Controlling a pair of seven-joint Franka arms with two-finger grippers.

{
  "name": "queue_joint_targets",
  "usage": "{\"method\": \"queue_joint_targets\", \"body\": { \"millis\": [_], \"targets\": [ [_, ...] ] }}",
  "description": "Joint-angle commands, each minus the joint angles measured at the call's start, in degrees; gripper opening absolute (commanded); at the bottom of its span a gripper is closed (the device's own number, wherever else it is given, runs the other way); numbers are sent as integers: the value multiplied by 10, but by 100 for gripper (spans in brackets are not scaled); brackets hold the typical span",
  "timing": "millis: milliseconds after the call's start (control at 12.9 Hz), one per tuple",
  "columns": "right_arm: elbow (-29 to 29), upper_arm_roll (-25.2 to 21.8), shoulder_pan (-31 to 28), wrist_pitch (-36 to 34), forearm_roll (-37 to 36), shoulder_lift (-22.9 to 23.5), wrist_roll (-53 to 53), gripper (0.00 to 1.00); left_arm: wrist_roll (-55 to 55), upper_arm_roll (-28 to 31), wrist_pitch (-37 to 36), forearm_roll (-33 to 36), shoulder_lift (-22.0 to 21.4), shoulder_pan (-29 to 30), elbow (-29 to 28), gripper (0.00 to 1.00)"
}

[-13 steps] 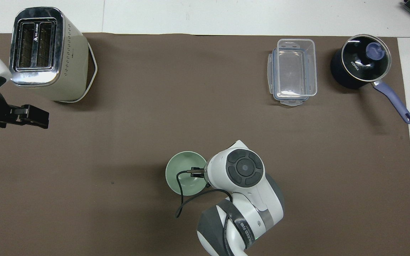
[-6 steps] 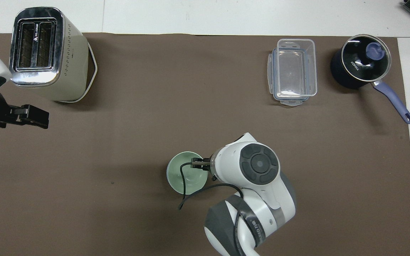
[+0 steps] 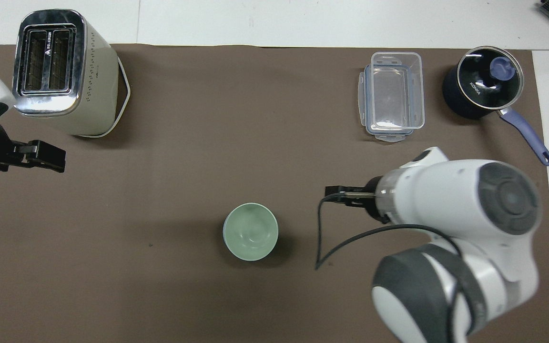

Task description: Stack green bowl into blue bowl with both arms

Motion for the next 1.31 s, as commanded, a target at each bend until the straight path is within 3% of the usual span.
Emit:
{"method": "queue_joint_targets", "body": {
  "millis": [0, 232, 618, 1236],
  "targets": [
    [43, 6, -92, -60, -16, -12, -103, 100, 2, -4, -12, 10, 3, 4, 8, 100],
    [154, 9, -128, -135, -109, 29, -121, 100, 2, -4, -12, 10, 3, 4, 8, 100],
    [353, 5, -151, -278, -141, 123, -111, 100, 2, -4, -11, 10, 3, 4, 8, 100],
    [363, -27, -154, -335, -127, 104, -112, 100, 2, -4, -12, 10, 3, 4, 8, 100]
  ]
}}
